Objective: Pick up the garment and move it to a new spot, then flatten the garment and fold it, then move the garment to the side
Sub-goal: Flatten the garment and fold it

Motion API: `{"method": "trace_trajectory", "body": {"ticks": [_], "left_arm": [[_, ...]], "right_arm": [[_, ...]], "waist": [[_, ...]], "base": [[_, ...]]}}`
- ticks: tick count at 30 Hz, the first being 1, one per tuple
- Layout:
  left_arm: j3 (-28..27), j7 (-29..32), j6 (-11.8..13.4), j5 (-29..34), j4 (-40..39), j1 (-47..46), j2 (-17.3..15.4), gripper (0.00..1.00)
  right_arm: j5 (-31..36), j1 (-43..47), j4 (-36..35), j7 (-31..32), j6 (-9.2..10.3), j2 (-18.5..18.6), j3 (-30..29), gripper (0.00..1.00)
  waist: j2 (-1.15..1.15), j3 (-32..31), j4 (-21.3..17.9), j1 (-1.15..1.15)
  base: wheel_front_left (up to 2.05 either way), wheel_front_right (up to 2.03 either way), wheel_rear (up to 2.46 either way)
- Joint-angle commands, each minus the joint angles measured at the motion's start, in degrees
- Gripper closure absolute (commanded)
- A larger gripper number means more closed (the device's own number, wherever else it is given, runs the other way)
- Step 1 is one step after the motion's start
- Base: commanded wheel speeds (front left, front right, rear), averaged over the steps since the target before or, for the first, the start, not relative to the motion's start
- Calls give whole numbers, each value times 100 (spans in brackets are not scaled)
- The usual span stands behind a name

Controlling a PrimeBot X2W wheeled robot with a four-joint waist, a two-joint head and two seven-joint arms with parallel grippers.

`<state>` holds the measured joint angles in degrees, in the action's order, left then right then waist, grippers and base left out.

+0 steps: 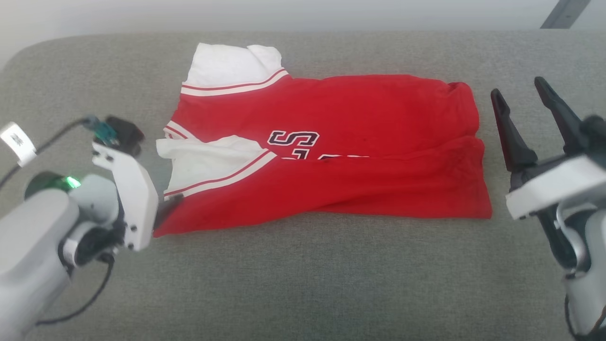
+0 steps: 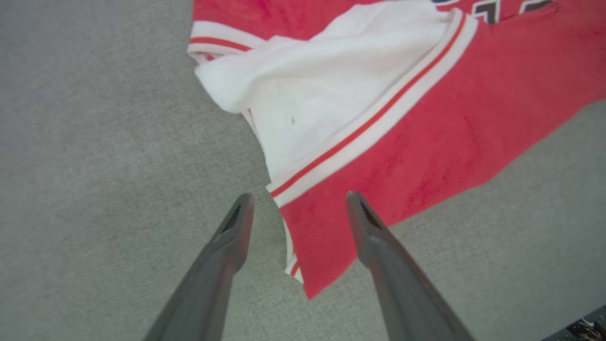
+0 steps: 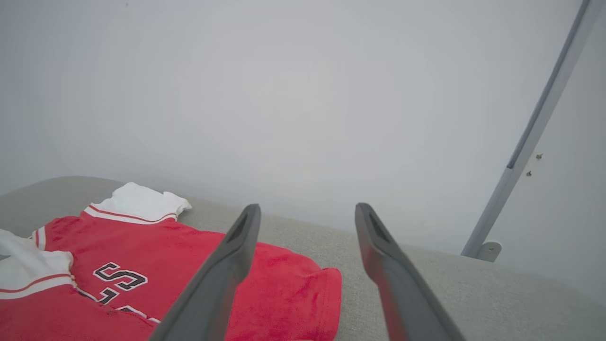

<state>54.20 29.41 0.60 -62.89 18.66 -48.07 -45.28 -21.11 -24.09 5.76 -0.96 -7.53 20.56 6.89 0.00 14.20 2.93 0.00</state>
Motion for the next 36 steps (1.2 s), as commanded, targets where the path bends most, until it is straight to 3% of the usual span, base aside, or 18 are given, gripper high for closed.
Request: {"method": "trace_trajectory", "body": {"ticks": [1,9,17,18,20,21,22,28,36], "left_arm": [[18,60,138,-34,-184,158,-52,0],[-10,112,572,-255,-431,591,-234,0],[-94,52,662,-540,142,815,-33,0],[-120,31,656,-648,379,841,63,7],[-120,52,540,-710,556,847,169,89],[-120,52,540,-710,556,847,169,89],[-129,41,521,-750,646,850,218,100],[-47,71,264,-760,928,791,434,100],[55,12,46,-636,1122,636,734,100]], "right_arm": [[247,199,-166,-262,8,-182,-175,0],[954,820,-883,-877,8,-956,-831,0],[1189,1371,-1265,-862,8,-1447,-1074,0],[1200,1463,-1300,-824,8,-1523,-1081,0],[1232,1553,-1322,-771,8,-1579,-1065,0],[1232,1553,-1322,-771,8,-1579,-1065,0],[1214,1587,-1320,-726,8,-1605,-1049,0],[1032,1657,-1070,-46,8,-1643,-1011,0],[780,1492,-515,1284,7,-1399,-1038,0]], "waist": [[0,-9,-32,0],[0,77,-256,0],[0,306,-474,0],[0,359,-516,0],[0,395,-542,0],[0,395,-542,0],[0,412,-550,0],[0,431,-499,0],[0,415,-209,0]], "base": [[0,0,0],[0,0,0],[0,0,0],[0,0,0],[0,0,0],[0,0,0],[0,0,0],[0,0,0],[0,0,0]]}}
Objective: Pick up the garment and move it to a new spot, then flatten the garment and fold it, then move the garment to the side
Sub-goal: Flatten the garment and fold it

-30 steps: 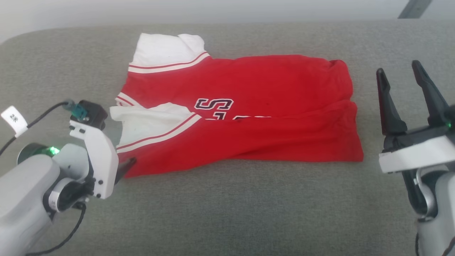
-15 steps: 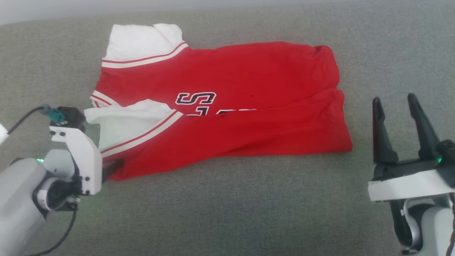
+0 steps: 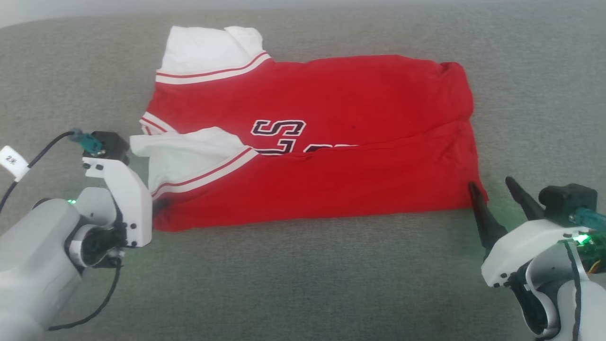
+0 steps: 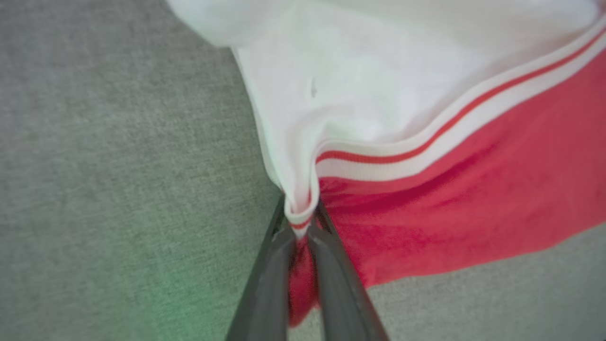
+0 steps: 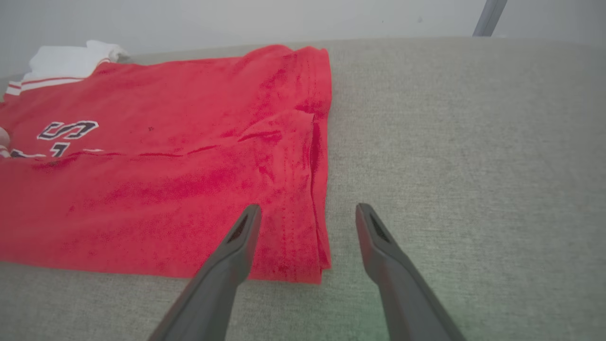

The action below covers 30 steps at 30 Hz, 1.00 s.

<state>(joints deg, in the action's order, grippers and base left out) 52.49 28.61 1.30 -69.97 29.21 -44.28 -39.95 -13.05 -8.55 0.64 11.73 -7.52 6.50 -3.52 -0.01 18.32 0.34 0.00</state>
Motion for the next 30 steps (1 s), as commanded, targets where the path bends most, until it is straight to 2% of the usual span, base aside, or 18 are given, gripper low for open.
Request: {"method": "trace_trajectory", "body": {"ticks": [1,10,18,19,20,30], "left_arm": [[248,75,-58,93,78,248,234,100],[374,-31,-258,197,201,129,530,100],[434,-87,-391,244,338,87,704,100],[442,-97,-398,247,360,88,723,100],[451,-106,-420,257,389,86,735,100],[411,-174,-487,274,527,-20,734,100]], "right_arm": [[-71,-98,50,178,6,21,4,0],[-220,-419,500,1680,6,310,16,0],[-314,-727,764,3119,3,524,316,0],[-310,-766,783,3262,2,570,336,64],[-270,-794,804,3409,3,625,354,100],[-407,-931,520,3814,8,800,247,100]], "waist": [[1,4,87,0],[1,62,420,0],[1,97,594,0],[1,93,611,0],[1,88,627,0],[1,-41,705,0]], "base": [[0,0,0],[0,0,0],[0,0,0],[0,0,0],[0,0,0],[0,0,0]]}}
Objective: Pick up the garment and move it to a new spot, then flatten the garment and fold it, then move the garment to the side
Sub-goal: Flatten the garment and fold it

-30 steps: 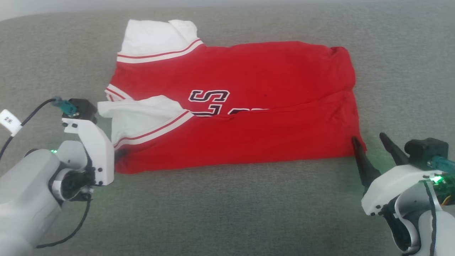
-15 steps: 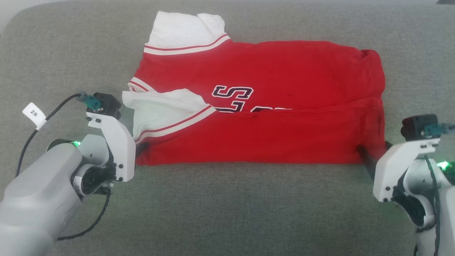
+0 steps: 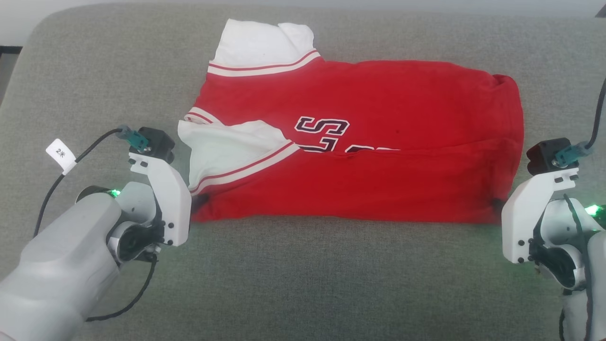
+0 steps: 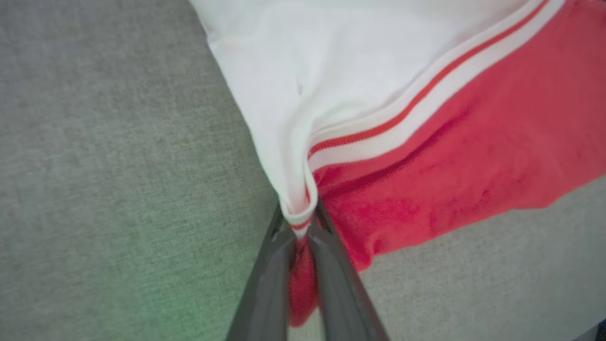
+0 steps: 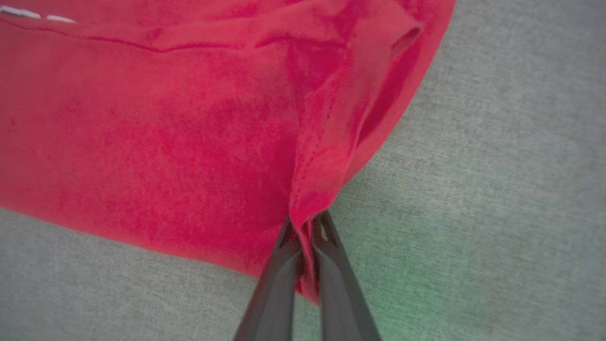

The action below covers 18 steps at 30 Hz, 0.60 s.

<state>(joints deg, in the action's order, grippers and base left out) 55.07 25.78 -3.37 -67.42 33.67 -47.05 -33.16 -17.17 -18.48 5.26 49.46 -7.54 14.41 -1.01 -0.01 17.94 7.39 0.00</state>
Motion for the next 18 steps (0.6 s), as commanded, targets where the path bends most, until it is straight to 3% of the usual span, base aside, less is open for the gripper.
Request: {"method": "trace_trajectory", "body": {"ticks": [1,9,18], "left_arm": [[136,105,-16,33,59,222,17,100],[85,330,180,51,-442,111,-348,100],[48,534,749,-8,-1633,466,-976,100]], "right_arm": [[-31,69,25,54,10,25,0,100],[-292,166,-363,269,10,323,21,100],[-597,700,-969,644,10,691,-87,100]], "waist": [[1,-27,-3,0],[1,-217,-6,0],[1,-379,-27,0]], "base": [[0,0,0],[0,0,0],[0,0,0]]}}
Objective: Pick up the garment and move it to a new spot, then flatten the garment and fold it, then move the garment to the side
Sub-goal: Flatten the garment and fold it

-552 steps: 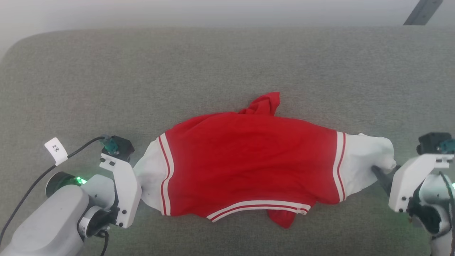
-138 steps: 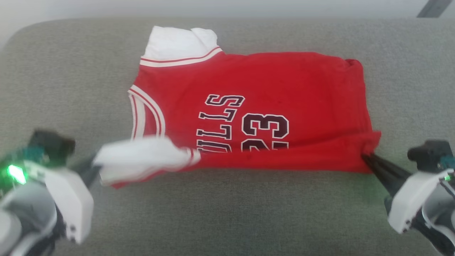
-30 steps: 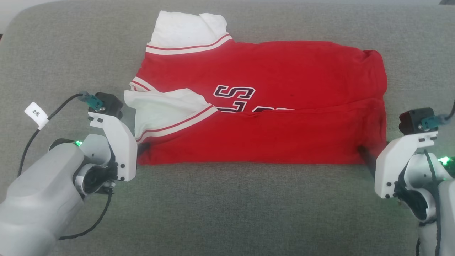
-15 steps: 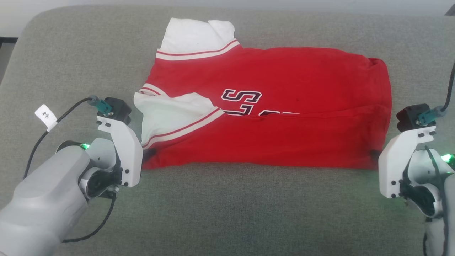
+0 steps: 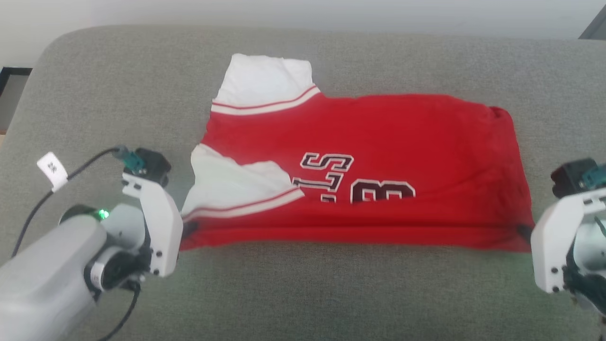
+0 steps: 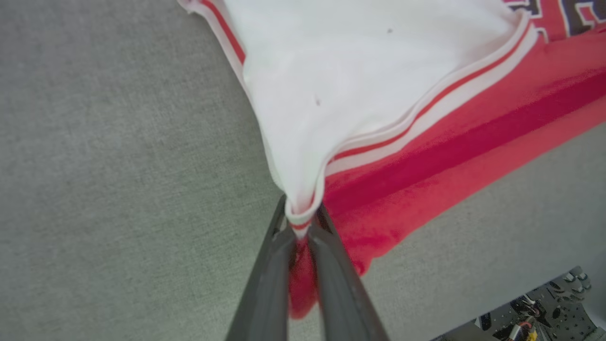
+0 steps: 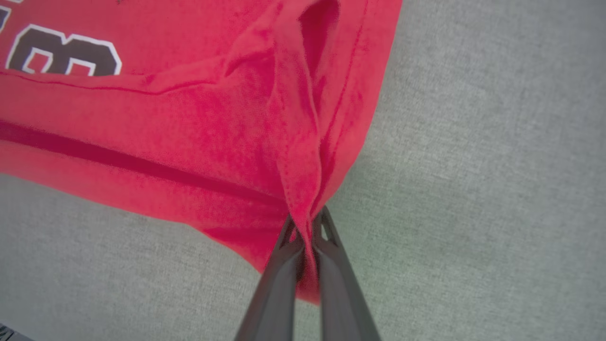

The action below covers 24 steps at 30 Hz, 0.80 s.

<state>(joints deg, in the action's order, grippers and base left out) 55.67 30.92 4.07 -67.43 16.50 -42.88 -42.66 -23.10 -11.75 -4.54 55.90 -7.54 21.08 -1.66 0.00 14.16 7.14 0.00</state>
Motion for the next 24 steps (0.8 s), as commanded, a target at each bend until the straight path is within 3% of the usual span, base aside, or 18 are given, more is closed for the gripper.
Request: {"method": "trace_trajectory", "body": {"ticks": [1,7,12,13,14,15,16,17,24], "left_arm": [[-7,35,82,-14,-67,123,-90,100],[88,68,506,-85,-832,624,-377,100],[160,9,648,-120,-960,893,-401,100],[171,-11,639,-120,-931,914,-374,100],[175,-18,621,-124,-883,928,-352,87],[184,-21,614,-121,-831,933,-337,62],[192,-19,604,-118,-780,934,-329,38],[192,-7,596,-130,-743,927,-323,3],[66,96,684,-82,-912,702,-585,0]], "right_arm": [[-25,115,-57,41,10,42,-50,100],[-91,715,-331,146,10,-163,-315,100],[25,922,-200,-61,10,-400,-404,100],[59,911,-145,-110,10,-417,-384,91],[100,899,-91,-144,10,-439,-354,71],[110,876,-55,-191,10,-482,-329,26],[124,836,-20,-239,10,-517,-303,0],[135,804,14,-268,10,-534,-267,0],[66,619,32,-573,10,-515,-211,0]], "waist": [[0,-6,-3,0],[0,7,-23,0],[0,25,-68,0],[0,27,-80,0],[0,27,-95,0],[0,25,-112,0],[0,24,-133,0],[0,21,-156,0],[0,-28,-335,0]], "base": [[0,0,0],[0,0,0],[0,0,0],[0,0,0],[0,0,0],[0,0,0],[0,0,0],[0,0,0],[0,0,0]]}}
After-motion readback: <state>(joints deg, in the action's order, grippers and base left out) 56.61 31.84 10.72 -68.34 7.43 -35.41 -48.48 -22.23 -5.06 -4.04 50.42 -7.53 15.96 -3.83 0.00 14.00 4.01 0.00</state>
